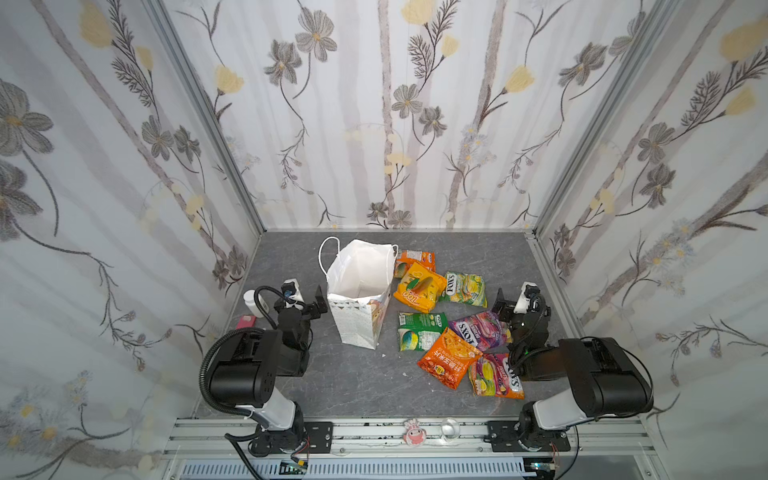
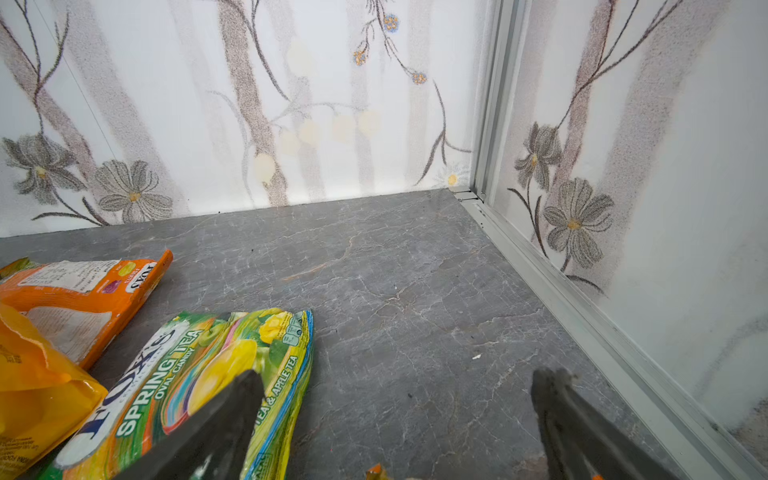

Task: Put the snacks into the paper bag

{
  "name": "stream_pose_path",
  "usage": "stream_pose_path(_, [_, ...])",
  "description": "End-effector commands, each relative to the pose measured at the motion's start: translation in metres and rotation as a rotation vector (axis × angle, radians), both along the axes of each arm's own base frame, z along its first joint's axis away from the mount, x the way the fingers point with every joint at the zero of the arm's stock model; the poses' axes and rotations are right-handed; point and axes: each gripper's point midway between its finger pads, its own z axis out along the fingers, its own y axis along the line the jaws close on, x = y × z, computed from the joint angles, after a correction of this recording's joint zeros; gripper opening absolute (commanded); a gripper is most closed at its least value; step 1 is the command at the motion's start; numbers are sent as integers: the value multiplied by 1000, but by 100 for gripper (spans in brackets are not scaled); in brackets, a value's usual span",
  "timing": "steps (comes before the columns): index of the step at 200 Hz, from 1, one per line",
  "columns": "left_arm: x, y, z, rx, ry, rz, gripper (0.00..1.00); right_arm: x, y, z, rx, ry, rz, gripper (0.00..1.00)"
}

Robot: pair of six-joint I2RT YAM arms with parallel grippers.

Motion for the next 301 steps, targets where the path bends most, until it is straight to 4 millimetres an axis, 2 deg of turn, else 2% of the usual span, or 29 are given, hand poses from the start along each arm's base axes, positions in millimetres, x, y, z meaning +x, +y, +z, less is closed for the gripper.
stream_pose_path(1, [2,0,6,4,-21,-1,100,1,0,5,-12,-18,2,100])
stream_pose_path(250, [2,2,6,-1,-19,3,100,4,-1,9,-4,-15,-5,100])
stream_pose_path(278, [0,2,19,-1,-28,10,100,5,-9,19,0,-2,-54,100])
stream_pose_path(301, [2,12,41,-46,4,74,100,7,-5,32,20,36,-51,100])
